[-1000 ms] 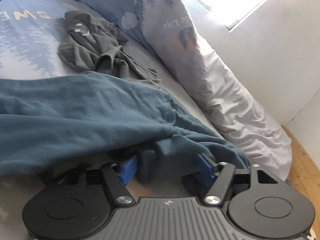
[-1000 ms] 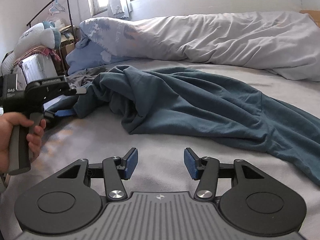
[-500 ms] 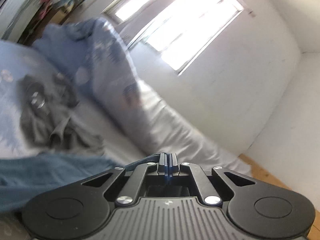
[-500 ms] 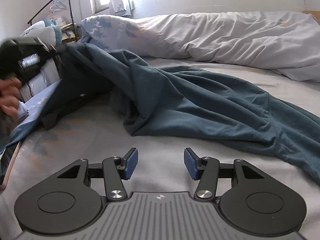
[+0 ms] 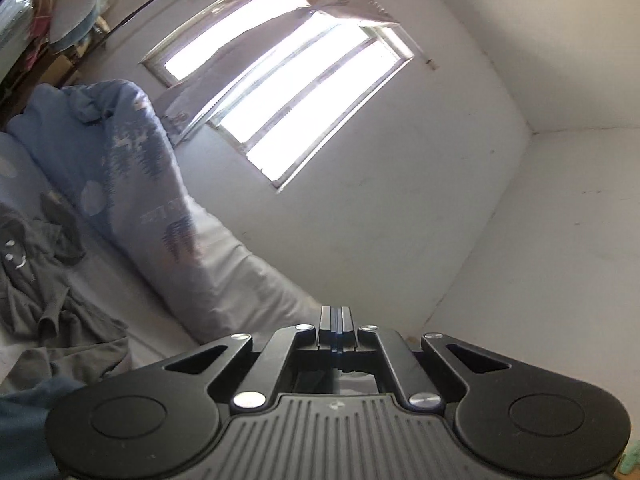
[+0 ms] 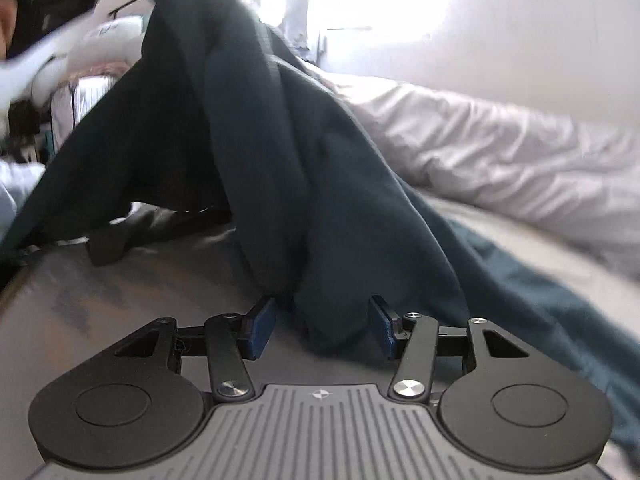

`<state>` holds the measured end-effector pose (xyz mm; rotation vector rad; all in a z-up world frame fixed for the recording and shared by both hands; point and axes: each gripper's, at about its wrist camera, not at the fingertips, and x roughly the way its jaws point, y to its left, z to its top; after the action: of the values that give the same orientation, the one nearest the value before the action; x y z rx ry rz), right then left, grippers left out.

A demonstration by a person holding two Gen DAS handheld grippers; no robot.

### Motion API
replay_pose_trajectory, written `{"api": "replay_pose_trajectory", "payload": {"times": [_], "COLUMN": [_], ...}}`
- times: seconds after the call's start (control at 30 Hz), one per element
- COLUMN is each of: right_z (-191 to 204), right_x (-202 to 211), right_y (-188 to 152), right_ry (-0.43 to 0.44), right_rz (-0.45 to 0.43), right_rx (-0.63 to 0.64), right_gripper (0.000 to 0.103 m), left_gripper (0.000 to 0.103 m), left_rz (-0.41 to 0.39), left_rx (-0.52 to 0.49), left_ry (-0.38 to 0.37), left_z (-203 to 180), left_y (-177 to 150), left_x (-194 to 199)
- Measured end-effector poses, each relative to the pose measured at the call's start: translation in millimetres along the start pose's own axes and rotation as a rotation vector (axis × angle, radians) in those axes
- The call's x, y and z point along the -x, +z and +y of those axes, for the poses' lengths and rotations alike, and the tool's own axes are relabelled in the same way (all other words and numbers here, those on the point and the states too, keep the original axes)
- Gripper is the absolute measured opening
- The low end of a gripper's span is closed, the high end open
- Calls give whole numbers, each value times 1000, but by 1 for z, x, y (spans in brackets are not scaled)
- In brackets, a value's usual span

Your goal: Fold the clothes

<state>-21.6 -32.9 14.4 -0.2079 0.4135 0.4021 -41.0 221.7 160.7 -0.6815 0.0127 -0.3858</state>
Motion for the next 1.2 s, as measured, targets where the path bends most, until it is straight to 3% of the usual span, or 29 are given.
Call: {"api": "replay_pose_trajectory", "payload": {"times": [0.03,0.07,0.17,0.33,0.43,0.53,0.6,0.77,0.83,0.93,1.07,1.13,1.2], "right_z": [1,-4,-26,-32,-32,-29,-24,-1,17,40,38,29,20], "right_x": [-6,-9,-4,40,74,115,142,187,199,199,190,191,194], "right_y": [2,4,8,18,24,30,29,18,8,-8,-19,-18,-18], "right_ry": [-28,-40,-13,13,34,70,99,218,269,318,333,342,347], "right_rz": [14,30,45,-26,-75,-112,-116,-65,-28,31,80,88,83], "right_rx": [8,-12,-106,28,51,46,37,43,75,139,140,115,87], "right_gripper": [26,7,4,2,2,2,2,2,2,2,4,13,33], "left_gripper": [0,0,0,0,1,11,26,41,42,46,53,55,61], "left_rz": [-1,-2,31,169,251,330,346,371,384,405,434,440,433], "left_rx": [-5,-9,-6,84,131,162,165,163,134,100,68,43,24], "left_ry": [-3,-6,10,125,171,205,220,168,156,148,161,168,165], "left_z": [0,-1,3,27,37,43,42,33,25,13,3,-1,-4], "left_y": [1,3,1,-30,-44,-51,-56,-54,-58,-66,-84,-93,-102], "left_x": [3,5,11,18,19,18,20,26,29,32,35,33,31]}}
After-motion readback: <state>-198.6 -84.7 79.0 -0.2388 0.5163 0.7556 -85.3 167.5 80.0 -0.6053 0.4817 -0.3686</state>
